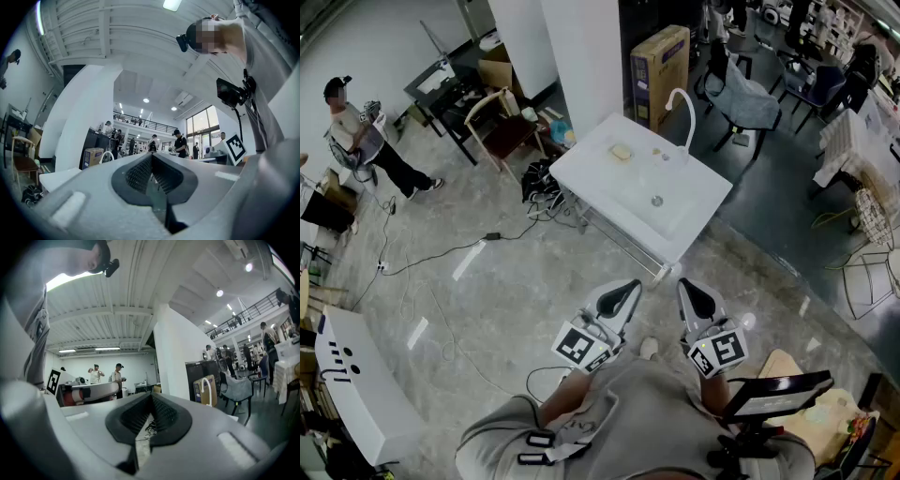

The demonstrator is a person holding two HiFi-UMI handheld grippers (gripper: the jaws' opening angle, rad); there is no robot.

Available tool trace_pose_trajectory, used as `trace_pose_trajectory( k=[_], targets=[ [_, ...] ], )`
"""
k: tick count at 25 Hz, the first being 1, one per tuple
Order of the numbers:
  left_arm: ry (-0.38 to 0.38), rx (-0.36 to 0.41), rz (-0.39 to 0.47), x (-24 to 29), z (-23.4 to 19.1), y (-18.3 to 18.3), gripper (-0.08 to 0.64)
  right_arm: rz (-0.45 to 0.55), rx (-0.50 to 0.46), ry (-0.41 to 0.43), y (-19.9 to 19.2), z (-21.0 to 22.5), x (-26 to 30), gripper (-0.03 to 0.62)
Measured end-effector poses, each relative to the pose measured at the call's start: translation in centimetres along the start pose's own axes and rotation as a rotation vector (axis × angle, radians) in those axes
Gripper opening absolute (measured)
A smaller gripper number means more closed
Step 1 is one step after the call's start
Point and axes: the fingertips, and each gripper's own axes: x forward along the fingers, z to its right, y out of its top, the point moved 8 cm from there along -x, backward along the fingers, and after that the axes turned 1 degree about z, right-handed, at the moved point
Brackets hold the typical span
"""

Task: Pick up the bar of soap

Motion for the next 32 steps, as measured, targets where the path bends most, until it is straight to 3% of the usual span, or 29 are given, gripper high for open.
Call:
trace_pose_trajectory(
  k=[3,11,17,22,32],
  targets=[
    [0.015,-0.004,-0.043,-2.2,0.9,0.0,-0.011,-0.017,-0.003,0.028,-0.6,-2.9,-0.2,0.0],
    [0.055,0.046,-0.024,-3.5,0.4,1.8,-0.012,-0.007,0.01,0.059,0.0,-4.6,0.6,0.0],
    [0.125,0.024,-0.023,-4.2,1.7,0.9,-0.011,-0.067,0.056,0.067,-1.9,-3.4,-0.3,0.002],
    [0.143,0.018,-0.039,-2.8,4.1,1.0,-0.011,-0.07,-0.003,0.054,-1.2,-1.8,-1.6,0.007],
    [0.17,0.054,-0.031,-3.3,7.3,0.4,-0.011,-0.001,0.005,0.078,-1.7,-1.5,-3.2,0.012]
  ],
)
